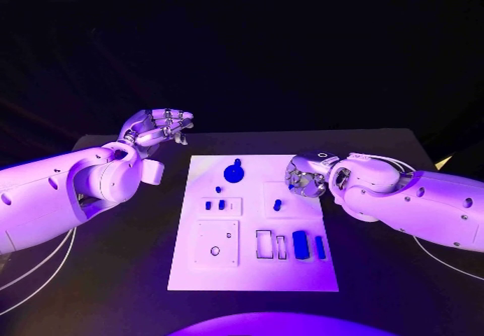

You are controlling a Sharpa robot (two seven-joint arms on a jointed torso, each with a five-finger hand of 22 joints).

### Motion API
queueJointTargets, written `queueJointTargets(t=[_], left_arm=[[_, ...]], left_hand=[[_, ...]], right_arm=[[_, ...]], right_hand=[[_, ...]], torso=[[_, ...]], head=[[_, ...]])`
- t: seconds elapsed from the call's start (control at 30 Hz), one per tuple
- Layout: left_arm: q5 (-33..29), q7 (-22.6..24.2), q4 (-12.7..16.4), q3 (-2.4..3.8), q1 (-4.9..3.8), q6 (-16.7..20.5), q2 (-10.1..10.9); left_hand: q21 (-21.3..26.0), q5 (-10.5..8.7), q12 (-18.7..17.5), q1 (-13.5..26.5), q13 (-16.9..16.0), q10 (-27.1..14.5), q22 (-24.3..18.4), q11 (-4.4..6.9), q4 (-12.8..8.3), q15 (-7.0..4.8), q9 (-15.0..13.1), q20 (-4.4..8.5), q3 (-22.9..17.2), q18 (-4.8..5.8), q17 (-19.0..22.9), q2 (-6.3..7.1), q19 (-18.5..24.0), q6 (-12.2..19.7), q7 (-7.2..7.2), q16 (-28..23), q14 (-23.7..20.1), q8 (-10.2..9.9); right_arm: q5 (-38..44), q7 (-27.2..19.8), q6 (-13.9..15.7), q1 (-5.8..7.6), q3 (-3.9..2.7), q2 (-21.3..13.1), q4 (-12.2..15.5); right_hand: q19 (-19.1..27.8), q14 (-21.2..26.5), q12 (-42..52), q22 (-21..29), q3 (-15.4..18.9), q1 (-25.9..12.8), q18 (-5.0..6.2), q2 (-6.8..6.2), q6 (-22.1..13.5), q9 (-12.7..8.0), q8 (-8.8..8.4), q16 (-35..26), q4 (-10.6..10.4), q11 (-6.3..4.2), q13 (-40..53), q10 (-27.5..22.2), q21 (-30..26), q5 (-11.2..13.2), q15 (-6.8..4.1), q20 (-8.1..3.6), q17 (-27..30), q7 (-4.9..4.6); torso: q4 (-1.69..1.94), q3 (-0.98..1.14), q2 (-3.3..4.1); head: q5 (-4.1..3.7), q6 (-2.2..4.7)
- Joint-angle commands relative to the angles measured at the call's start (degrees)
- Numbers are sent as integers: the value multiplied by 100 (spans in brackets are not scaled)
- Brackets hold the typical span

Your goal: Assemble the parts on the task board

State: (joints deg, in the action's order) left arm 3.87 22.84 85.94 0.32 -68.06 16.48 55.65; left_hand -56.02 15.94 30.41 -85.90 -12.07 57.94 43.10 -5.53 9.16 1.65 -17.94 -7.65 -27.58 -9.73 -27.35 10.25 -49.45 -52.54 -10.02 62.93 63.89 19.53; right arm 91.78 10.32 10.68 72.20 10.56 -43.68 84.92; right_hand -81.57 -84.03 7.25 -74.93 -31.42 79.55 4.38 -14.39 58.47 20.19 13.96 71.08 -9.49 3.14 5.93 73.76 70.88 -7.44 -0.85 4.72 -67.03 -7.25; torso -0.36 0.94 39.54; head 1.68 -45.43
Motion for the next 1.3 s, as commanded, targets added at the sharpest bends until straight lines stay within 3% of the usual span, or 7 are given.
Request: queueJointTargets(t=[0.03,0.33,0.4,0.47,0.63,0.93,1.3], left_arm=[[39,-16,23,3,-3,1,-2],[110,-50,33,3,-3,-4,8],[120,-54,34,3,-3,-2,9],[125,-58,35,3,-3,3,9],[133,-68,38,3,-3,11,7],[158,-88,52,3,-4,13,14],[178,-104,66,3,-4,17,23]], left_hand=[[37,-10,25,46,-6,-41,-8,-5,-16,-7,-6,6,19,-83,7,-5,-1,36,18,-25,37,16],[64,2,36,23,-6,-99,-27,-8,-77,-7,-23,11,3,-82,16,-24,-8,14,23,-52,6,52],[70,3,36,26,-5,-116,-30,-12,-86,-5,-25,11,3,-81,18,-22,-6,18,21,-59,-4,56],[76,4,35,31,-4,-134,-33,-16,-94,-2,-26,11,3,-80,21,-22,-4,24,17,-65,-13,59],[82,3,32,38,-1,-157,-37,-22,-102,2,-28,10,4,-79,23,-21,-2,34,12,-71,-22,61],[86,3,31,42,0,-169,-39,-26,-106,5,-28,9,4,-78,24,-21,-1,39,10,-74,-26,62],[97,0,29,58,4,-202,-45,-36,-116,13,-29,5,7,-77,25,-19,3,60,1,-80,-36,63]], right_arm=[[106,45,-169,-49,25,25,-8],[189,140,-245,-75,30,63,-14],[261,200,-242,-80,31,67,-7],[315,249,-222,-83,32,68,-4],[417,313,-120,-89,33,75,2],[449,304,-57,-91,33,78,21],[350,304,157,-92,33,65,59]], right_hand=[[-39,-212,-44,-663,-30,-23,-60,16,24,8,26,35,-3,9,-11,22,9,-13,-21,11,-3,1],[-34,-210,-91,-673,-51,-58,-60,-15,-20,9,-1,58,19,23,-13,-6,5,-5,-11,12,-6,-14],[-41,-206,-108,-695,-135,-2,-63,52,14,31,17,79,93,13,-1,24,27,-1,-18,11,-8,-7],[-48,-200,-126,-721,-260,81,-65,133,50,54,35,95,208,5,15,59,52,155,-28,4,0,-2],[-63,-193,-135,-775,-485,201,-72,337,173,129,111,133,475,-22,67,168,106,163,-53,-16,8,9],[-24,-144,-283,-774,-544,103,-62,336,194,176,133,48,604,30,52,-4,41,181,-23,7,140,-25],[-57,-149,-274,-823,-555,-36,-74,414,284,247,206,84,639,-1,89,99,119,220,-38,12,130,16]], torso=[[2,-1,2],[1,-1,1],[-2,-1,0],[-3,0,-2],[-2,2,-1],[-1,2,0],[-2,3,2]], head=[[0,-7],[12,-31],[9,-32],[5,-34],[-5,-37],[-9,-41],[-23,-40]])
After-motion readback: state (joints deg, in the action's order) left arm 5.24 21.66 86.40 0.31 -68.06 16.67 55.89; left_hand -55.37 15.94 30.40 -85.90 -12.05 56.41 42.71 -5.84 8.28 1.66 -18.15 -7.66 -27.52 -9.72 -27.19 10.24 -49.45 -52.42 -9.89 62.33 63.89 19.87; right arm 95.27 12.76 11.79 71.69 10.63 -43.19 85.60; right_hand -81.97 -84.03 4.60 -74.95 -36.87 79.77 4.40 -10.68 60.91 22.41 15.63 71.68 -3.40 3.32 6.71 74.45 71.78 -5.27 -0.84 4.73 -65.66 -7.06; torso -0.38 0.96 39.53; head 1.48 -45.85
